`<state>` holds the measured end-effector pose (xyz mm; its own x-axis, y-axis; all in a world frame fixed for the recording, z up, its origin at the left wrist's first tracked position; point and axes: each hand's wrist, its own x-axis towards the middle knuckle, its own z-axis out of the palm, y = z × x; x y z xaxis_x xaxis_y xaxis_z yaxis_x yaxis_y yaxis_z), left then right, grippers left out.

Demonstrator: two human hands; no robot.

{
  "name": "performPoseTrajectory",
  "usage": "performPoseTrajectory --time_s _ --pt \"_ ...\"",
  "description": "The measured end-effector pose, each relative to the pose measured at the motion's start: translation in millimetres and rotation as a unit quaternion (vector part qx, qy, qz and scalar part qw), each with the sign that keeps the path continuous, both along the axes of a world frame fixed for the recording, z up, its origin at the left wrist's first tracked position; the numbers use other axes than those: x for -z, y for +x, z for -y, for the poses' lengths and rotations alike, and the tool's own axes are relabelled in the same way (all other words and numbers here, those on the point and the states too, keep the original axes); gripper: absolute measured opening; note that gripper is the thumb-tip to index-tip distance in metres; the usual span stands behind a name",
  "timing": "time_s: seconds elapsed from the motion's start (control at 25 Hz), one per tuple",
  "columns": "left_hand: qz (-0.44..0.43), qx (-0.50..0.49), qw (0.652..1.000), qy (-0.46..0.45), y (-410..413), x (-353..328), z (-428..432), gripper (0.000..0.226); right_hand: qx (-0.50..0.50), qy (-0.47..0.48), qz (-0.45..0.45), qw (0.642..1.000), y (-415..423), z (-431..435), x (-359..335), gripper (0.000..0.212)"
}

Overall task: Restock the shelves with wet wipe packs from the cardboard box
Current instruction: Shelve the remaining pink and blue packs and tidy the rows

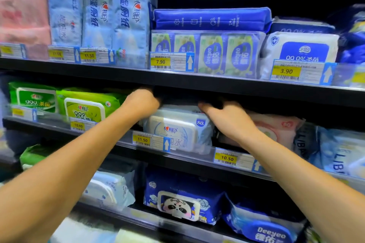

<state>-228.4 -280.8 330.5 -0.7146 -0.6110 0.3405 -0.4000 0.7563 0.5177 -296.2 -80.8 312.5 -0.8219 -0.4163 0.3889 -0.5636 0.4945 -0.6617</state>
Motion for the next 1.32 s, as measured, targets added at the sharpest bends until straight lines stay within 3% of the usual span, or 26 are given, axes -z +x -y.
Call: performPoseTrajectory --time_s 0.04,0.08,0.2,0.32,0.4,0.48,0.56,0.64,0.68,0.76,0.8,0.92,1.0,1.12,1.16,1.24,1.32 --pt "0.015 0.012 0.996 -0.088 -5.0 -4.7 1.5 0.045 0.021 0.034 -0.087 0.995 -0.9 0.7 -7.7 0.055" --pt "0.037 0.056 0.991 -0.115 -10.6 -8.1 3.3 0.047 0.007 0.072 -0.125 0.990 -1.8 5.1 -16.3 0.052" --pt "0.044 0.172 0.977 -0.121 -25.3 -8.0 18.4 0.050 -0.113 0.191 -0.056 0.973 -7.1 34.6 -24.2 0.052" --pt "0.063 0.151 0.978 -0.129 -19.8 -8.0 17.6 0.052 -0.109 0.229 -0.014 0.967 -21.7 46.5 -23.0 0.054" --pt "0.089 0.095 0.976 -0.175 -3.0 -5.1 -1.9 0.048 -0.092 0.269 -0.084 0.955 -8.5 42.8 -27.2 0.057" --pt "-0.034 0.078 0.973 -0.214 19.5 12.5 -17.1 0.038 -0.048 0.292 -0.223 0.929 10.7 31.9 -23.4 0.053" --pt "-0.260 0.063 0.945 -0.189 53.5 48.1 -4.2 0.030 -0.119 0.174 -0.324 0.922 44.7 23.7 -2.6 0.041" --pt "-0.443 -0.044 0.893 -0.065 94.6 81.2 38.8 0.026 -0.275 0.042 -0.239 0.930 87.0 32.6 17.3 0.042" --pt "-0.470 -0.107 0.876 -0.009 110.6 85.2 58.4 0.028 -0.322 0.009 -0.145 0.936 101.6 47.3 20.7 0.042" --pt "-0.434 -0.171 0.882 0.067 124.9 70.5 104.7 0.037 -0.346 -0.039 0.005 0.937 114.9 88.7 19.1 0.020" --pt "-0.407 -0.164 0.893 0.098 126.2 58.8 129.1 0.041 -0.334 -0.073 0.054 0.938 118.2 108.0 13.3 0.008" --pt "-0.330 -0.121 0.909 0.225 119.5 32.0 187.8 0.046 -0.286 -0.150 0.173 0.930 116.9 152.0 -13.1 0.021" --pt "-0.302 -0.101 0.912 0.258 109.7 29.8 204.8 0.028 -0.258 -0.139 0.200 0.935 115.9 162.0 -12.5 0.031" --pt "-0.305 -0.080 0.904 0.287 103.9 15.9 198.1 0.025 -0.204 -0.128 0.215 0.947 113.7 170.7 2.4 0.033" --pt "-0.302 -0.074 0.902 0.299 99.4 15.0 202.8 0.029 -0.179 -0.134 0.227 0.948 111.0 171.8 4.1 0.031" --pt "-0.266 -0.038 0.897 0.350 90.3 17.9 218.8 0.064 -0.112 -0.147 0.257 0.948 101.2 175.9 -3.5 0.030" --pt "-0.280 0.013 0.868 0.409 77.9 28.0 237.8 0.093 -0.070 -0.142 0.277 0.948 94.1 182.2 -13.8 0.036"
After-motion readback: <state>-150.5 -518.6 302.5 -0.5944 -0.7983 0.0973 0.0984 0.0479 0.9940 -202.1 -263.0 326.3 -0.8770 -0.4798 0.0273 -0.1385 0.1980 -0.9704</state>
